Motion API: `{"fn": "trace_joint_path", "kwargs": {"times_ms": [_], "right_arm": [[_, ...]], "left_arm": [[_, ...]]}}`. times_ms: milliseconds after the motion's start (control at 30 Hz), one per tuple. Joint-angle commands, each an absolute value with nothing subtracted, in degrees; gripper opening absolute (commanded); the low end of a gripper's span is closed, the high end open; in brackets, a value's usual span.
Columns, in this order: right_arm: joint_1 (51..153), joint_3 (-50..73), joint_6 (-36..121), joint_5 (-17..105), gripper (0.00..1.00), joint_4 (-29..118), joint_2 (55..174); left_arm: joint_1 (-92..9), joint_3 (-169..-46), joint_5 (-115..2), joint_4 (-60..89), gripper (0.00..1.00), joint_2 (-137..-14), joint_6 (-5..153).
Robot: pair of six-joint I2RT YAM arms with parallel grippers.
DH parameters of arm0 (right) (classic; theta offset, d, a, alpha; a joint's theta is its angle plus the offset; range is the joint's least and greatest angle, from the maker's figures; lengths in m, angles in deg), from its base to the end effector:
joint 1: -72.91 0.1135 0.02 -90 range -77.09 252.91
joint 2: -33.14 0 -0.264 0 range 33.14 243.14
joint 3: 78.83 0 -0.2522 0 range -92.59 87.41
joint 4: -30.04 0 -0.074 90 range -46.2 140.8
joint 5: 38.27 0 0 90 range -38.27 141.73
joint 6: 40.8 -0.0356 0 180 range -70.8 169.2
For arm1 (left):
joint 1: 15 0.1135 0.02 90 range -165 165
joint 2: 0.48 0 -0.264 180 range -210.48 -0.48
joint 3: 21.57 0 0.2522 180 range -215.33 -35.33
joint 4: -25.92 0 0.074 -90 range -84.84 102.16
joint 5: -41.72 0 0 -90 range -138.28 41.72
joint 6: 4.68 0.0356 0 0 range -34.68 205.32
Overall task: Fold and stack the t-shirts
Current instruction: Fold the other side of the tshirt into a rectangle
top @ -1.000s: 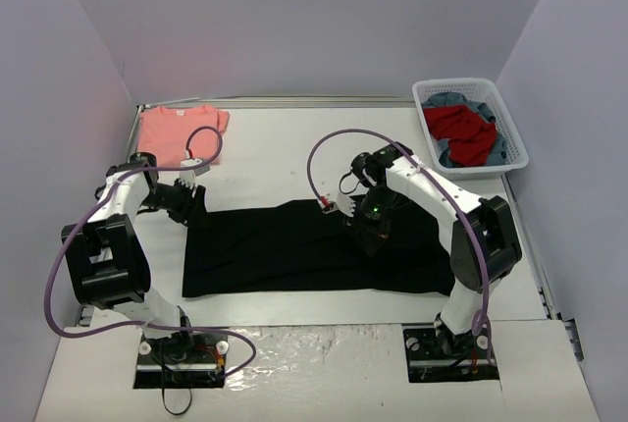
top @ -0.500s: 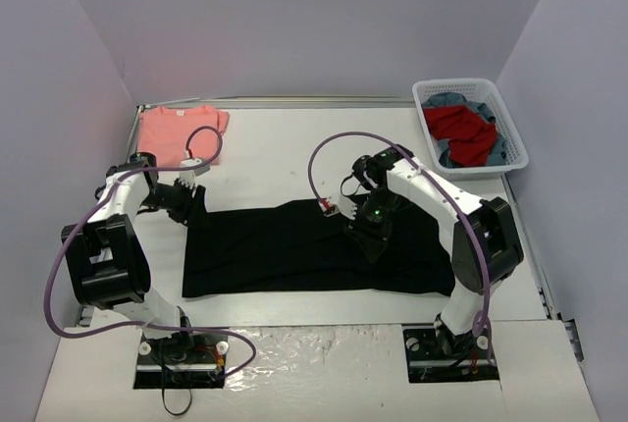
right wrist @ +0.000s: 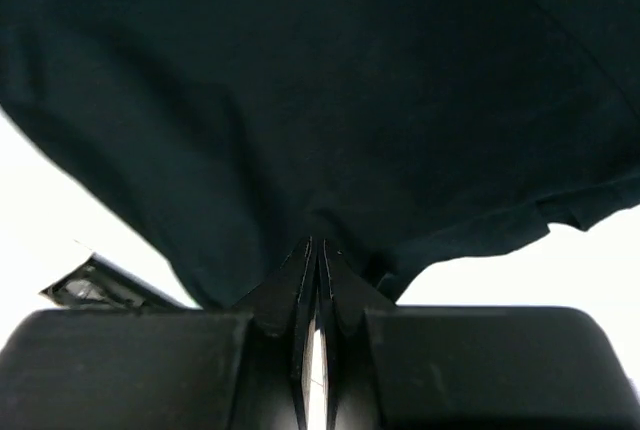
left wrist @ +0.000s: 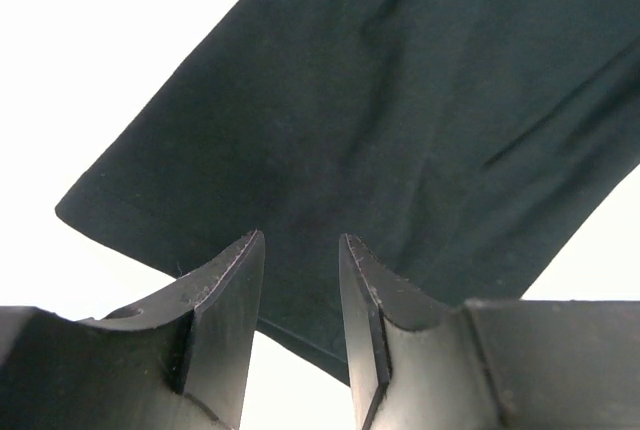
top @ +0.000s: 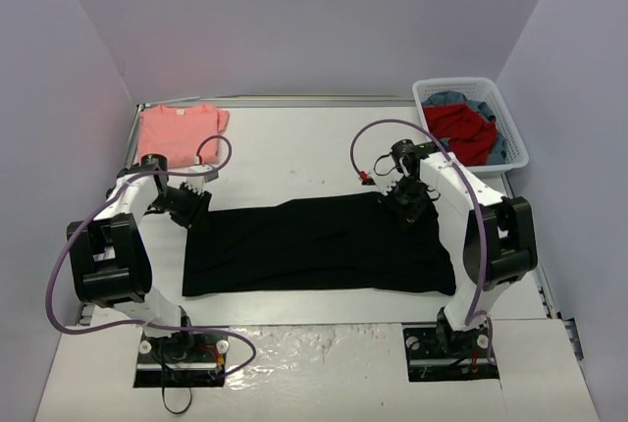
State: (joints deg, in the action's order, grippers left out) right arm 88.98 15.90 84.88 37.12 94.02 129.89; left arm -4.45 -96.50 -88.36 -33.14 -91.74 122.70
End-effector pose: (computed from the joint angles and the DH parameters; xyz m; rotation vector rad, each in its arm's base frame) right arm 0.3102 0.0987 0.2205 -1.2787 2.5300 0.2965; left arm 0.2926 0.0312 0.2086 0.7050 2.4439 -0.7146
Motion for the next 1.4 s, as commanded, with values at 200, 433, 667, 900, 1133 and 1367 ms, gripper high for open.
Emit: {"fn": "trace_joint_path", "kwargs": {"times_ms": [200,433,667,900,1133,1367], "right_arm": [[88.1,17.5,83.3,40.0,0.0,90.6,135.6],[87.4,18.6,83.4,39.7,0.0,88.7,138.5],[86.1,19.6,83.9,39.3,0.0,87.8,139.6],[85.5,20.3,84.3,39.3,0.0,87.5,139.8],[85.1,21.0,84.6,39.3,0.0,87.0,140.3],[84.9,22.1,84.9,39.4,0.0,86.8,141.2]], "left_arm": [[-5.9,-94.7,-76.9,-26.7,0.39,-90.9,117.5],[-5.9,-94.5,-73.2,-25.5,0.4,-91.4,116.4],[-5.9,-95.4,-71.5,-24.8,0.41,-93.1,115.6],[-5.9,-96.8,-70.7,-25.2,0.42,-94.9,115.4],[-5.9,-97.1,-70.2,-24.8,0.42,-95.8,114.9],[-5.9,-97.3,-71.4,-25.0,0.3,-95.6,115.4]]}}
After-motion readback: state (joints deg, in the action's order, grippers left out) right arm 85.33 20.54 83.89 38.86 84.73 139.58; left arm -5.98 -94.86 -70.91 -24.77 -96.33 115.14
